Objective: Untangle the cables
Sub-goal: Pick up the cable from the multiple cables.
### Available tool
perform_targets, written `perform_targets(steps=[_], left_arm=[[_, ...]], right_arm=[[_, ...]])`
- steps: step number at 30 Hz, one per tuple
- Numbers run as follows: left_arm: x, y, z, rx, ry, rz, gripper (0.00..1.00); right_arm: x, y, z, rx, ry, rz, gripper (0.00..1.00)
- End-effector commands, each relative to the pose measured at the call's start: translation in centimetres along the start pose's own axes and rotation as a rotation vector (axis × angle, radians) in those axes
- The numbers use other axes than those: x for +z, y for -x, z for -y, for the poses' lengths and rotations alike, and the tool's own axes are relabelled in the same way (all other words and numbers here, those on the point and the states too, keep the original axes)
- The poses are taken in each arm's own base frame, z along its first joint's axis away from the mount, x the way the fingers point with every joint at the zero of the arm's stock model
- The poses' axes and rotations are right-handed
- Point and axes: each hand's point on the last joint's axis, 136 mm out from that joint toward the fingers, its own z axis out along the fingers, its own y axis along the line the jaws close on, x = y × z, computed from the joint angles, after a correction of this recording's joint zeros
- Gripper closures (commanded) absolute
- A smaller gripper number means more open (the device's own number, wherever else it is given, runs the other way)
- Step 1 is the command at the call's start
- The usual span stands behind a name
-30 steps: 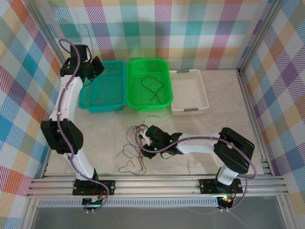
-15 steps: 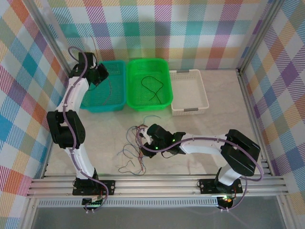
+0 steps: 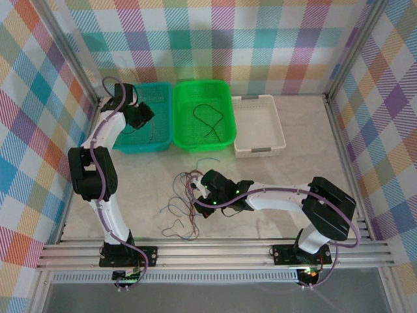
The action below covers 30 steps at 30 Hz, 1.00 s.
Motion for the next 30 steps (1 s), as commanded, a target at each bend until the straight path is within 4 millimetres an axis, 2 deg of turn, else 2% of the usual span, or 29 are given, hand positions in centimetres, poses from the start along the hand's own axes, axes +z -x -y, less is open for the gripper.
perform_targets(steps=[1, 4, 9, 11, 14, 17, 20, 23, 27, 30], left_arm=[[-1.5, 0.4, 2.8, 0.041, -0.077, 0.015, 0.63], [-2.2, 0.3, 3.1, 0.047, -0.074, 0.018, 0.54], [-4.3, 0.6, 3.6, 0.040, -0.078, 0.052, 0.51], [-5.8, 0.9, 4.5, 0.034, -0.108, 0.069, 0.49], [-9.0, 0.8, 6.2, 0.022, -0.169, 0.107, 0.44], [-12.6, -0.9, 8.0, 0.037, -0.235, 0.132, 0.41], [-15.2, -4.7, 9.3, 0.071, -0.287, 0.127, 0.40], [-16.9, -9.8, 10.3, 0.104, -0.362, 0.087, 0.40], [-16.8, -18.4, 10.8, 0.220, -0.395, -0.021, 0.41], [-17.2, -23.0, 10.3, 0.284, -0.439, -0.071, 0.44]], right_arm=[[-1.0, 1.7, -1.0, -0.020, 0.019, 0.044, 1.00], [-2.0, 2.5, -1.2, -0.029, 0.011, 0.077, 1.00], [-4.6, 4.0, -1.7, -0.054, -0.005, 0.144, 1.00], [-5.8, 4.7, -2.1, -0.060, 0.000, 0.178, 1.00], [-7.8, 5.7, -2.8, -0.083, 0.007, 0.229, 1.00], [-9.5, 6.6, -3.1, -0.099, 0.003, 0.270, 1.00], [-11.1, 7.5, -3.2, -0.109, -0.001, 0.312, 1.00], [-12.6, 8.4, -2.8, -0.104, 0.004, 0.355, 1.00], [-14.8, 9.7, -3.0, -0.109, 0.033, 0.413, 1.00], [-17.3, 11.1, -3.1, -0.104, 0.040, 0.479, 1.00]])
